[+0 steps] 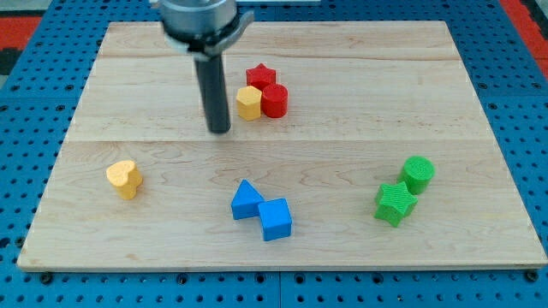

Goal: Push the yellow heart towards the center left

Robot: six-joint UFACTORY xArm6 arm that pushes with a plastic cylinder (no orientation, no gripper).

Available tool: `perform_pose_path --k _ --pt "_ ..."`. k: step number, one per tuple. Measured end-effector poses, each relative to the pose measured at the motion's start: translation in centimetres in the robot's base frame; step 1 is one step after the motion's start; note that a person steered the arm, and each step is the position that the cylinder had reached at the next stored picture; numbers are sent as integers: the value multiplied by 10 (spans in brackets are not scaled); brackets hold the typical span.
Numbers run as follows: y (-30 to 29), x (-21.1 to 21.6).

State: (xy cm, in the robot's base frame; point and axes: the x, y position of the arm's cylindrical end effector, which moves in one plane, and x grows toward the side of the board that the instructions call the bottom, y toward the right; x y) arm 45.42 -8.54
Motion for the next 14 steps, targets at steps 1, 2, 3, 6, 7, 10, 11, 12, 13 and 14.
perform_pose_path --k 1,2,3,6,7,10,11,12,13,14 --pt "-52 84" --pt "-131 104" --pt "-138 71" --pt "16 53" --pt "71 31" --pt "80 51" --pt "10 25" --pt "10 -12" --pt "-4 -5" --pt "-20 38"
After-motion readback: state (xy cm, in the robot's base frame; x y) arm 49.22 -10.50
